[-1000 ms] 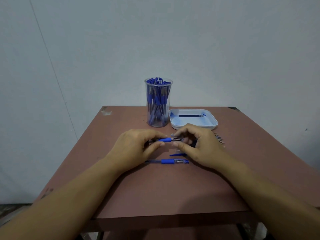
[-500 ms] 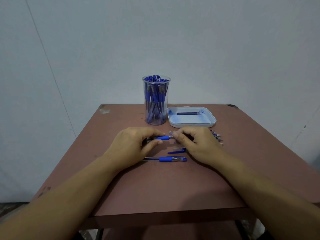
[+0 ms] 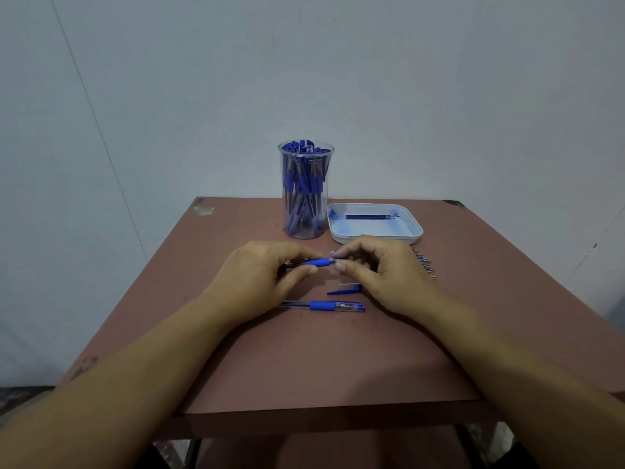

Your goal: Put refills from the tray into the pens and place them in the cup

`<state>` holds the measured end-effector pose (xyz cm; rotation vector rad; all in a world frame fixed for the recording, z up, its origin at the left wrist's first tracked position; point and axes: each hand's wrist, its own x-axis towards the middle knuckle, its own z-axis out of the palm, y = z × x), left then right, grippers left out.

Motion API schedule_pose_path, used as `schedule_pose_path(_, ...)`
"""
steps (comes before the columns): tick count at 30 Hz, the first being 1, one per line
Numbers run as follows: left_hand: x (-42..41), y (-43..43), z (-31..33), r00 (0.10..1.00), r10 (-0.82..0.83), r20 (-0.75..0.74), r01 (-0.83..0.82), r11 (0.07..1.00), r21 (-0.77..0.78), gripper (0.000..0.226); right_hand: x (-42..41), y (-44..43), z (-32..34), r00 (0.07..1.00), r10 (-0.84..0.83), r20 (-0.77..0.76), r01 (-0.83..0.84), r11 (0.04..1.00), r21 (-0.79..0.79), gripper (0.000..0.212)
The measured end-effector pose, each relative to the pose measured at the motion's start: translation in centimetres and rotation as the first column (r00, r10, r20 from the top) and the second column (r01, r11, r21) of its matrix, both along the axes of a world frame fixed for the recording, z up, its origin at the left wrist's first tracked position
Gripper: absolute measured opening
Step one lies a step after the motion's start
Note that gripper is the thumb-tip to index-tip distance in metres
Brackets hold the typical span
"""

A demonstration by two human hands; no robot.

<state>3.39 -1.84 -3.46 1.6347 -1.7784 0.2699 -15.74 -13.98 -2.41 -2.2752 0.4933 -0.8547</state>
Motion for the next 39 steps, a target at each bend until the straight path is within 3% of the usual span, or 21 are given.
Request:
schedule_pose_path(5,0.5,0.1,0.0,0.995,0.09,-0.043,-0.089,0.995,0.038,0.019,-0.2,-0.8,0.0,0.997,-0.07,0.022,0.072,0.99,-0.125,0.028)
schedule_pose_path(9,0.6,0.3,0.1,0.993,0.111,-0.045,-0.109,0.993,0.032,0.019,-0.2,-1.2,0.2,0.972,-0.076,-0.221,0.012,0.96,-0.279,0.018)
schedule_pose_path(14,0.6,0.3,0.1,0.993,0.108,-0.042,-0.106,0.994,0.035,0.02,0.5,-1.5,0.5,0.924,-0.054,-0.379,-0.128,0.889,-0.439,0.016)
schedule_pose_path(25,0.6,0.2,0.2,0.992,0.123,-0.039,-0.121,0.992,0.039,0.02,1.1,-1.1,1.6,0.852,-0.081,-0.518,-0.203,0.861,-0.467,0.022)
schedule_pose_path(34,0.4,0.2,0.3,0.991,0.131,-0.039,-0.13,0.991,0.024,0.018,0.6,-2.1,1.7,0.91,-0.061,-0.409,-0.111,0.916,-0.385,0.016)
schedule_pose_path(39,0.3,0.2,0.3,0.994,0.105,-0.032,-0.104,0.994,0.036,0.019,0.1,-1.8,1.6,0.995,-0.049,-0.089,0.023,0.96,-0.279,0.024)
